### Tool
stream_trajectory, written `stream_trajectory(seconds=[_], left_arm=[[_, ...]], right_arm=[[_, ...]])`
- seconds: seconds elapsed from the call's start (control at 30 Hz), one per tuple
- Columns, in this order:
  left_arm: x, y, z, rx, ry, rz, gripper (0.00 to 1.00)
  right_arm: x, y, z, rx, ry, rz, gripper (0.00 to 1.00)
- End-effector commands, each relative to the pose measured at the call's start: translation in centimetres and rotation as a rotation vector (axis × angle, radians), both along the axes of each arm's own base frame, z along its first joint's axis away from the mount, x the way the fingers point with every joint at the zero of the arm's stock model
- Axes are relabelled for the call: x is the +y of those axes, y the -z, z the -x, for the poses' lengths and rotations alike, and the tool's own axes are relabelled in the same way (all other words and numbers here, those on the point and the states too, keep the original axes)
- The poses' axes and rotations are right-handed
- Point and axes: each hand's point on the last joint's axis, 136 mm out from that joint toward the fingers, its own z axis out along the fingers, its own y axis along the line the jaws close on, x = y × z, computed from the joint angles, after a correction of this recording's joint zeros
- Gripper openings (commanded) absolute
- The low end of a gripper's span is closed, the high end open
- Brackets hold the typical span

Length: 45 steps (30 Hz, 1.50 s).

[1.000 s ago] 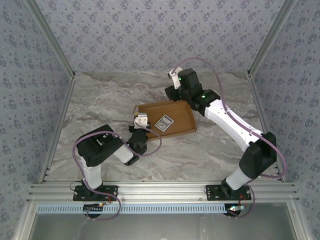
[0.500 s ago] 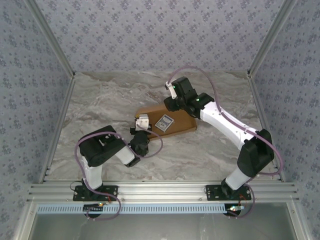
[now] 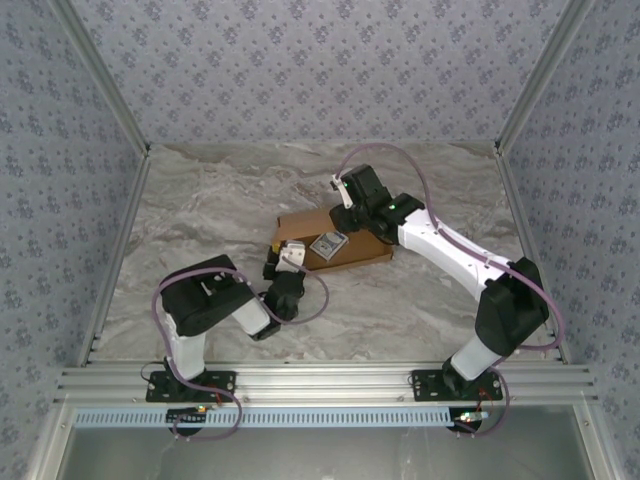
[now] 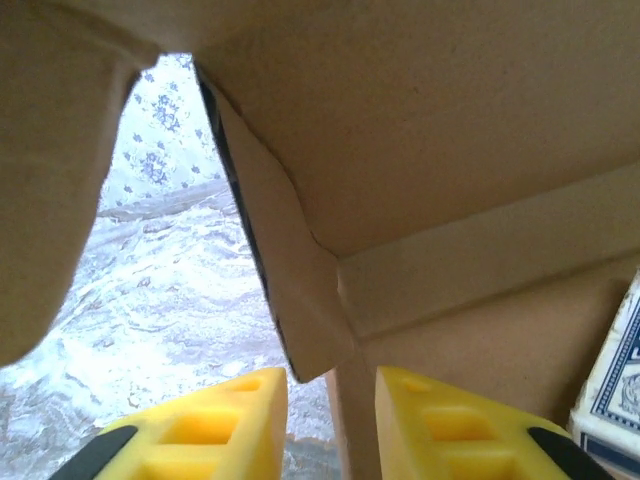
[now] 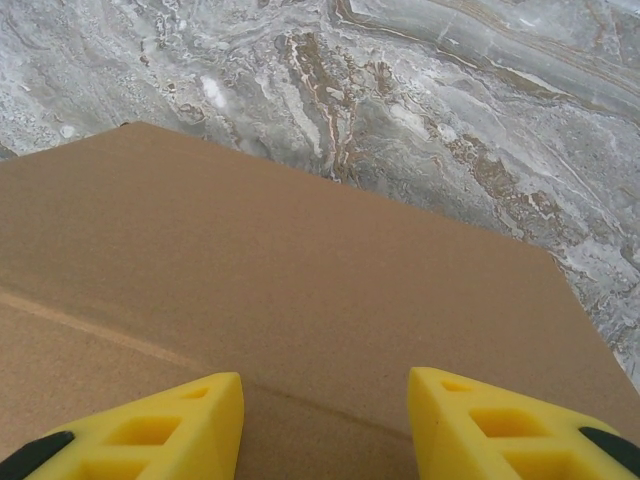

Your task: Fold the paper box

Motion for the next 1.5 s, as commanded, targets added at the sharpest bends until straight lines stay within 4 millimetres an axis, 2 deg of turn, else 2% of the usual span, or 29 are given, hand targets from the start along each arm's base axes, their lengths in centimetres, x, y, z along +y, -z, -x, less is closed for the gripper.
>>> stream_trajectory(seconds=[0.0, 0.23, 0.43, 0.53, 0.67, 0.83, 1.0, 1.1, 1.23, 1.3, 1.47], left_arm=[[0.9, -0.2, 0.7, 0.026, -0.023, 0.029, 0.33], [1.6, -0.3, 2.7, 0.095, 0.009, 0.061, 0.44], [2.1, -0.3, 5.3, 0.273, 0.122, 0.104, 0.5], [2.3, -2.1, 6.8, 0.34, 0.196, 0.126, 0.52], [2.4, -5.4, 8.8, 0.427, 0.305, 0.173, 0.54], [2.9, -9.9, 9.7, 0.493, 0.362, 0.217, 0.54], [3.0, -13.9, 8.4, 0.518, 0.371, 0.285, 0.57], [3.2, -14.7, 6.3, 0.539, 0.34, 0.297, 0.58], [3.1, -14.2, 3.1, 0.574, 0.31, 0.334, 0.58], [2.8, -13.6, 1.5, 0.595, 0.303, 0.331, 0.6], [1.5, -10.5, -1.5, 0.666, 0.268, 0.272, 0.62]], right_arm=[[-0.5, -0.4, 0.4, -0.009, 0.025, -0.003, 0.48], [-0.6, 0.1, 0.3, -0.005, 0.035, 0.004, 0.48], [-0.7, 0.2, 0.3, -0.008, 0.041, 0.003, 0.48], [-0.7, 0.2, 0.3, -0.009, 0.044, 0.001, 0.48], [-1.0, 0.2, 0.2, -0.013, 0.051, 0.006, 0.48], [-1.1, 0.5, 0.2, -0.01, 0.054, 0.009, 0.48], [-1.3, 1.5, 0.7, 0.009, 0.057, 0.019, 0.48], [-1.6, 2.2, 1.0, 0.022, 0.062, 0.017, 0.48], [-1.6, 3.1, 1.4, 0.036, 0.065, 0.011, 0.48], [-1.9, 4.7, 2.0, 0.06, 0.068, 0.024, 0.48], [-2.2, 6.1, 2.3, 0.07, 0.073, 0.038, 0.48]])
